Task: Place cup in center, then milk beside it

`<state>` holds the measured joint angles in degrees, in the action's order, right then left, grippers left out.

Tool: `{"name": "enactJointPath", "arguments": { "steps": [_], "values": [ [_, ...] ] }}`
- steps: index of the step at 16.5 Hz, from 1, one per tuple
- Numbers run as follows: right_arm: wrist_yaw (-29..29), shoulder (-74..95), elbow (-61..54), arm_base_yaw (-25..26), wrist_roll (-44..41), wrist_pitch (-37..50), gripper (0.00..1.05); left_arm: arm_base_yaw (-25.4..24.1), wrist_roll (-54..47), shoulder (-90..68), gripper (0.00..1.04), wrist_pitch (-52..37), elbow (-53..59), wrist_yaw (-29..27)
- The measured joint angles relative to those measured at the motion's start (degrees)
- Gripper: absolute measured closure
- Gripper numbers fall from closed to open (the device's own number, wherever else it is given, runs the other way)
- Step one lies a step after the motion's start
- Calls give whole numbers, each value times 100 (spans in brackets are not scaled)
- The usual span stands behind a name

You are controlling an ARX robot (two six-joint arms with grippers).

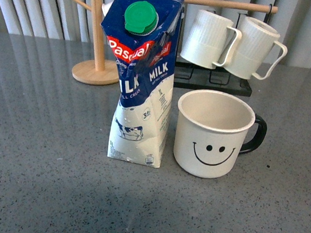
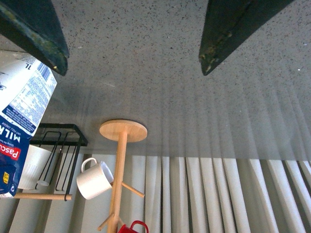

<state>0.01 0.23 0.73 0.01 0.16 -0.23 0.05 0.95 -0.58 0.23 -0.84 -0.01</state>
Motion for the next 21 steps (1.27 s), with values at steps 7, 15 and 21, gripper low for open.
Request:
{"name": "enactJointPath", "arguments": {
  "steps": [7, 15, 21],
  "values": [
    [0, 0, 0, 0, 0, 0, 7, 0, -11, 0, 7, -2, 0, 0],
    [0, 0, 0, 0, 0, 0, 7, 0, -11, 0, 7, -2, 0, -2],
    [0, 0, 0, 0, 0, 0, 7, 0, -11, 0, 7, -2, 0, 0]
  ]
}}
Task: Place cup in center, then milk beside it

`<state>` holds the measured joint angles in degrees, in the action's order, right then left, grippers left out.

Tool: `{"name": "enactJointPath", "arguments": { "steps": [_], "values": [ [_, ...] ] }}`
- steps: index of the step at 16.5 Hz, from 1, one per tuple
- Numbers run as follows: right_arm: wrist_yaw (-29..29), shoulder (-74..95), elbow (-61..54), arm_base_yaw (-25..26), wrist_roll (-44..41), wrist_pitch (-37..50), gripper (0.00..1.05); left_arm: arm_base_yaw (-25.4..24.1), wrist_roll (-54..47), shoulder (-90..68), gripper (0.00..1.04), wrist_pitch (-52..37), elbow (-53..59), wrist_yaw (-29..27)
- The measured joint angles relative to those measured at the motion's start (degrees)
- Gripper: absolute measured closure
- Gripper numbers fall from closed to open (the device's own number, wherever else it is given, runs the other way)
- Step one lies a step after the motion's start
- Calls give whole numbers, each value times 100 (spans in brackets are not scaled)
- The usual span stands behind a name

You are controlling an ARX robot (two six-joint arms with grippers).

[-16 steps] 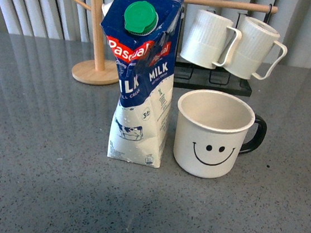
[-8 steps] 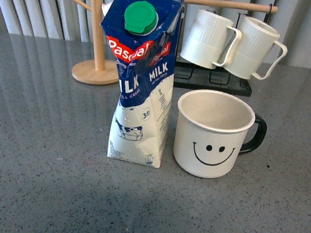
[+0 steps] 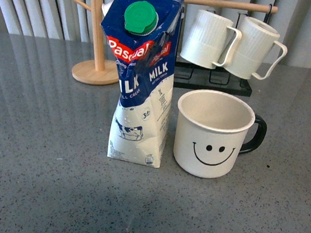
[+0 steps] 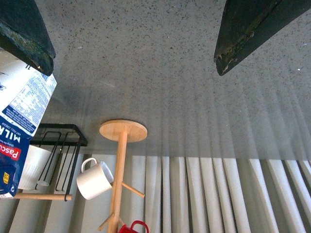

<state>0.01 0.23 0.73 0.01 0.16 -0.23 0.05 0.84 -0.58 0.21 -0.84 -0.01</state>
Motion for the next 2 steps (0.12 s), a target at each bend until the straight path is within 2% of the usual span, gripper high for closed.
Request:
{"name": "enactJointPath", "arguments": {
  "steps": [2],
  "values": [
    [0, 0, 0, 0, 0, -2, 7, 0, 0, 0, 7, 0, 0, 0]
  ]
}}
